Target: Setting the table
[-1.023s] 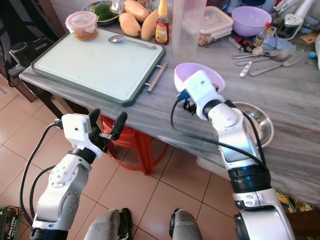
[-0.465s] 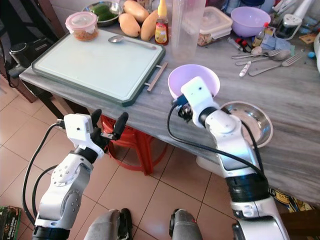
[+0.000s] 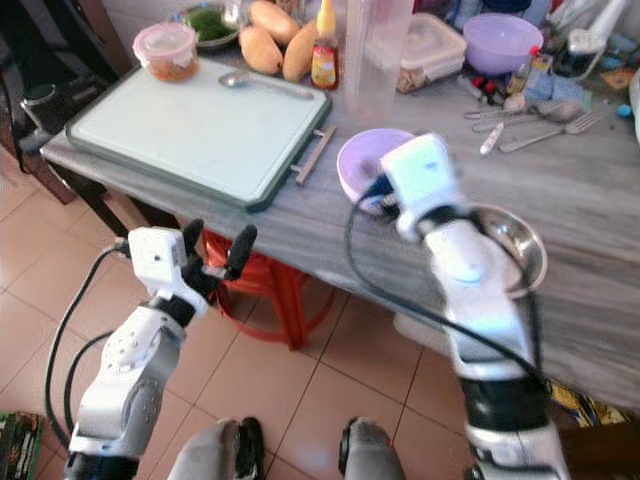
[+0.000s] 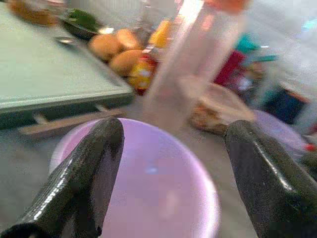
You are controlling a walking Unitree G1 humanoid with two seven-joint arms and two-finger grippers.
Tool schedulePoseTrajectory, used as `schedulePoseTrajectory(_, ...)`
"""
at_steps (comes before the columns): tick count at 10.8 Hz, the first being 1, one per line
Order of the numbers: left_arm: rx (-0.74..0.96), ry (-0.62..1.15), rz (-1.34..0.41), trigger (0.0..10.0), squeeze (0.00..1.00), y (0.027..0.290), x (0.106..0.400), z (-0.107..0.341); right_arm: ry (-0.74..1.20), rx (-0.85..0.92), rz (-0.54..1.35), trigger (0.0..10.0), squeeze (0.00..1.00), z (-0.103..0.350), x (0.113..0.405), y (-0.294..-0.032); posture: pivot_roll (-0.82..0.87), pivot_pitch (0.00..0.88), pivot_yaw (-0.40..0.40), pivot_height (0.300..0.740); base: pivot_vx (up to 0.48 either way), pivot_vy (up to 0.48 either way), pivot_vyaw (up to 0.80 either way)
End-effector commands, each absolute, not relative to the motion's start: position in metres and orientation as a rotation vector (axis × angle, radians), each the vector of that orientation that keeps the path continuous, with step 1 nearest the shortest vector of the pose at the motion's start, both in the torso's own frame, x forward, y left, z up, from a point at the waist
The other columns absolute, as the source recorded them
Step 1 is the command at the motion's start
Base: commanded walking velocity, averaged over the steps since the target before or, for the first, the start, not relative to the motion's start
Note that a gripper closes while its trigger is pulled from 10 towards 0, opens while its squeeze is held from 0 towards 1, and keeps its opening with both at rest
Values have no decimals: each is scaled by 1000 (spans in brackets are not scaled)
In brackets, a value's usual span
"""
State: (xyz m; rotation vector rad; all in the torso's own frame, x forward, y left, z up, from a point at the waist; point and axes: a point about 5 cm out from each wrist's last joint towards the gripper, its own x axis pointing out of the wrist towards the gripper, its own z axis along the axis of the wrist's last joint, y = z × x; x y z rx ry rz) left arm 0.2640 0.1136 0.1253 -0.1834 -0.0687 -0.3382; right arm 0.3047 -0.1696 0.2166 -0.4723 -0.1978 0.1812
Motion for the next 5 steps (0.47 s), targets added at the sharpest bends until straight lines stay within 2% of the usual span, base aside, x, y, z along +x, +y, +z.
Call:
schedulePoseTrajectory(1,-183,-63,-343,10000,0,115,263,123,-238,-483,89,10000,0,221,299,-181,-69,130,38,740,0,0,0)
schedulePoseTrajectory(3,-177,-60,-349,10000,0,116,261,123,-251,-523,-71,10000,0,219,290,-197,-70,131,43,740,0,0,0)
schedulePoseTrajectory(5,-175,-50,-363,10000,0,115,257,122,-103,-461,-222,10000,0,181,273,-221,-66,141,53,740,0,0,0)
